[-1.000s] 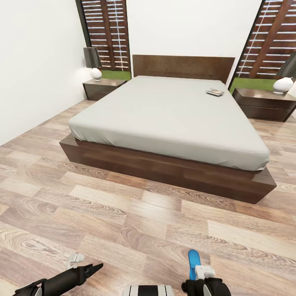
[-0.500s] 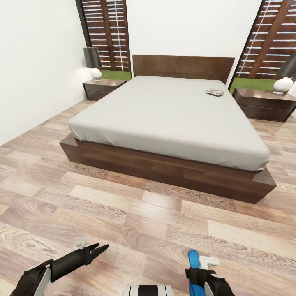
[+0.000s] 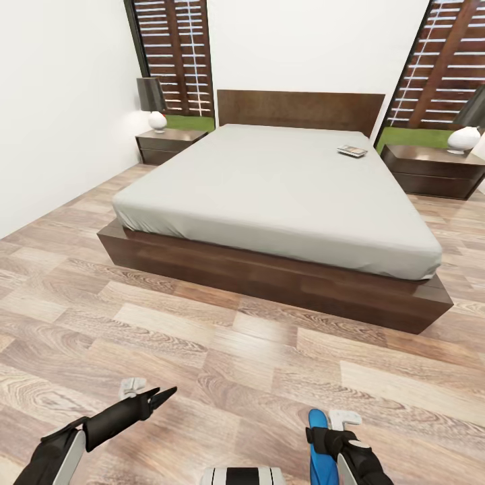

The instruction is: In the bedroom, move the book from the bed onto either nightstand, and place the two sandals side by side next to the bed.

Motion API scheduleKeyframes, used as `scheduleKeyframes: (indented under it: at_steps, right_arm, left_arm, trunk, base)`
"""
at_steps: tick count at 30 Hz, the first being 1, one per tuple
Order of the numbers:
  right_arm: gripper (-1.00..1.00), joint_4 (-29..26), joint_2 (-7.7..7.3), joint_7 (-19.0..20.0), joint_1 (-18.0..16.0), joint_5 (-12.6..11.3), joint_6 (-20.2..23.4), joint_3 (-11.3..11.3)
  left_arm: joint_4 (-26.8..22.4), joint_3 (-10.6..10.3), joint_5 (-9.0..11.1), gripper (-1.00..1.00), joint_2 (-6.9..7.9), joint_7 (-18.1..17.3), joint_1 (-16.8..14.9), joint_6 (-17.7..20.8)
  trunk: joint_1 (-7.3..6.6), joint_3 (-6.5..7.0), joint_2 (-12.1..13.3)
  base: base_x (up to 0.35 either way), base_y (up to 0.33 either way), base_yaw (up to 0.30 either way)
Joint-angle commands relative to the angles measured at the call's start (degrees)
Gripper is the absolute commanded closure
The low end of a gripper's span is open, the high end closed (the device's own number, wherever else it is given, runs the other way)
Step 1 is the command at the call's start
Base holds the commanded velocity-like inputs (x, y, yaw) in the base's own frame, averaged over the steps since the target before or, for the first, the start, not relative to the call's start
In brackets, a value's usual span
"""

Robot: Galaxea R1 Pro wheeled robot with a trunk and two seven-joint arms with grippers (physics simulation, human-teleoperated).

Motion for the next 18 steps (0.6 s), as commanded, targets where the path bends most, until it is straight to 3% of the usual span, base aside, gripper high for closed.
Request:
scheduleKeyframes:
  at_steps: [1, 18]
  right_arm:
    - [-1.0, -0.07, -0.02, -0.54, -0.01, -0.6, 0.22, 0.16]
    - [-1.0, 0.41, -0.01, -0.74, -0.01, -0.75, 0.22, 0.15]
  left_arm:
    - [0.0, 0.05, 0.36, -1.0, 0.03, -0.1, -0.02, 0.51]
    - [-0.12, -0.31, 0.28, -1.0, -0.01, -0.19, -0.02, 0.42]
  trunk:
    - [-0.01, -0.04, -0.02]
    - [0.38, -3.37, -0.22]
  base:
    - [0.0, 0.0, 0.0]
    - [0.0, 0.0, 0.0]
